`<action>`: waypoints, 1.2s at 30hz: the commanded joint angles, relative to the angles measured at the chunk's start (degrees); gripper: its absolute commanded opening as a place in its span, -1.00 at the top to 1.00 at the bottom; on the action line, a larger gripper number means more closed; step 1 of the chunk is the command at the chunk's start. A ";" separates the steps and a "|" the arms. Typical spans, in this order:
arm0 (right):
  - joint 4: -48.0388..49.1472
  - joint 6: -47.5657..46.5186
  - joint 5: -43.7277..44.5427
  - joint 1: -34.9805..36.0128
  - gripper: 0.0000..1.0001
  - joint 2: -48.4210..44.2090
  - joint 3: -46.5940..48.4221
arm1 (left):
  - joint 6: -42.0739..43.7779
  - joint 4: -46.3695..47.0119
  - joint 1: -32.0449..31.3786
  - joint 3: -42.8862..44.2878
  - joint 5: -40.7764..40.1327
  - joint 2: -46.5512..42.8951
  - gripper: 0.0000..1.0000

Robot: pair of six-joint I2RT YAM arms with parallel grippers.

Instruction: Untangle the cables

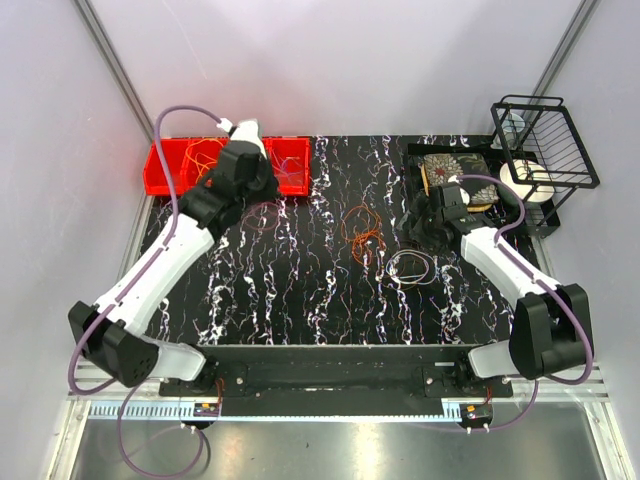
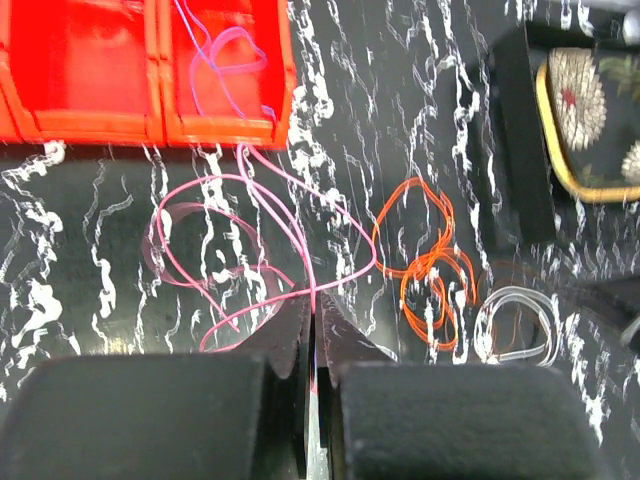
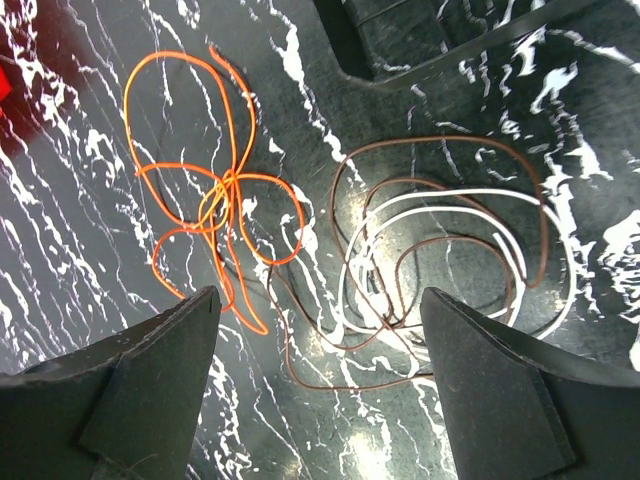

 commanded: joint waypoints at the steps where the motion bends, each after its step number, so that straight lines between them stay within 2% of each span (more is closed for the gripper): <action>1: 1.24 -0.61 -2.67 -0.24 -0.73 1.07 0.30 | 1.67 3.58 4.43 7.53 2.97 2.37 1.00; 13: 1.33 -0.69 -9.44 -0.24 -0.69 2.65 -0.14 | 3.52 3.23 14.45 27.03 7.64 15.90 1.00; 21: 1.15 -1.49 -12.08 -0.15 -0.67 4.50 0.21 | 6.15 3.75 18.33 40.31 9.04 26.18 1.00; 29: 1.33 -2.01 -14.19 -0.24 -0.66 5.90 0.30 | 4.14 8.32 22.64 43.41 8.52 36.28 1.00; 36: 1.33 -2.19 -15.33 -0.24 -0.66 6.61 0.04 | -0.08 10.08 24.31 41.48 8.69 41.75 1.00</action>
